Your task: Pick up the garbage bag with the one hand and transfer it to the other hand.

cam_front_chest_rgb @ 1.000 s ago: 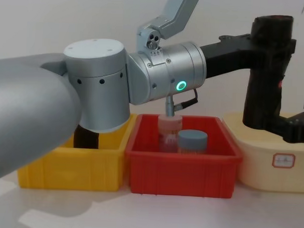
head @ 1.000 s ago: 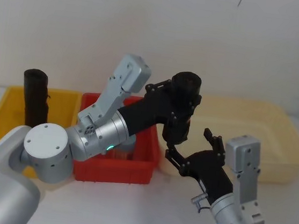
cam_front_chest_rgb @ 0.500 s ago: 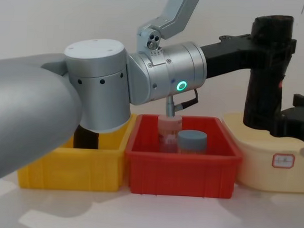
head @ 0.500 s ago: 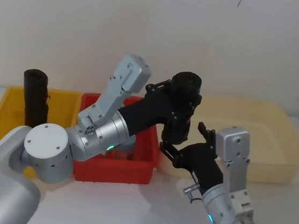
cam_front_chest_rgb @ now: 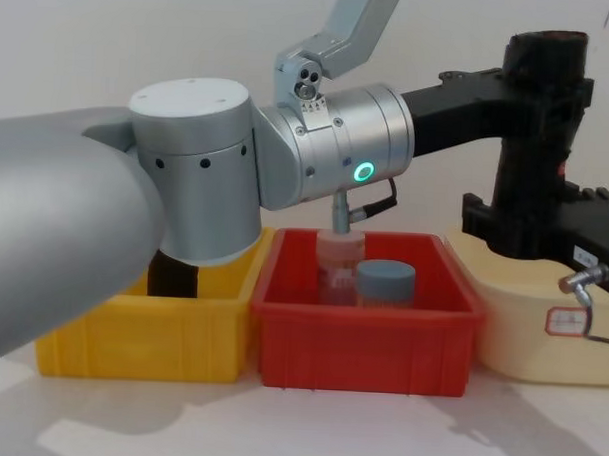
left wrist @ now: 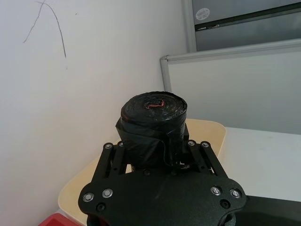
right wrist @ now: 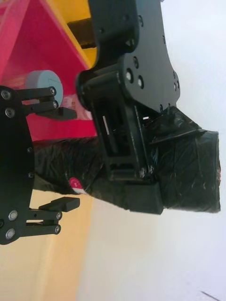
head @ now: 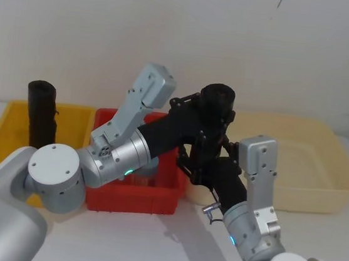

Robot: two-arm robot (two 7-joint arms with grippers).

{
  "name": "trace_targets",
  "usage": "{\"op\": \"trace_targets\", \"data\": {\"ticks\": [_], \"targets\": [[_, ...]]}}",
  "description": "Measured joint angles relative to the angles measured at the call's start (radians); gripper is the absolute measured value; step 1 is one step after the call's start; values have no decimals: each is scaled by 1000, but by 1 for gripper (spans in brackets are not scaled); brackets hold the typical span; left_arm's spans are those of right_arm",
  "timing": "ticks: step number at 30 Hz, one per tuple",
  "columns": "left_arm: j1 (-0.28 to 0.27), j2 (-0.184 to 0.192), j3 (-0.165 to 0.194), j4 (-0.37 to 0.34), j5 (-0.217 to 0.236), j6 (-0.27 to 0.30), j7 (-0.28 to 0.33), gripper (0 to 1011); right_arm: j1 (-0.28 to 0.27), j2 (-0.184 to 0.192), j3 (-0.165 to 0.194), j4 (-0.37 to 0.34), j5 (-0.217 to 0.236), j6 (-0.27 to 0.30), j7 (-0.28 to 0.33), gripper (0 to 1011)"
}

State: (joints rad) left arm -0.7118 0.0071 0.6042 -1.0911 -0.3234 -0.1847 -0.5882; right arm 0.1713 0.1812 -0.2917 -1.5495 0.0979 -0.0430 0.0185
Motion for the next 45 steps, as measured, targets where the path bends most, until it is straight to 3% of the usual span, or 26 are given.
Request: {"op": "trace_targets", "data": {"ticks": [9,26,33,45], "targets": [[0,0,0,0,0,0,0,497,28,-21,-2,27,-6,-1,6,992],[0,0,0,0,0,0,0,497,49,-39,-3,48,-11,-4,9,536],[0,0,0,0,0,0,0,501,52,-41,-3,51,-11,-4,10,507],[0,0,0,0,0,0,-1,838,54,-44,-3,52,-14,-5,12,506]]}}
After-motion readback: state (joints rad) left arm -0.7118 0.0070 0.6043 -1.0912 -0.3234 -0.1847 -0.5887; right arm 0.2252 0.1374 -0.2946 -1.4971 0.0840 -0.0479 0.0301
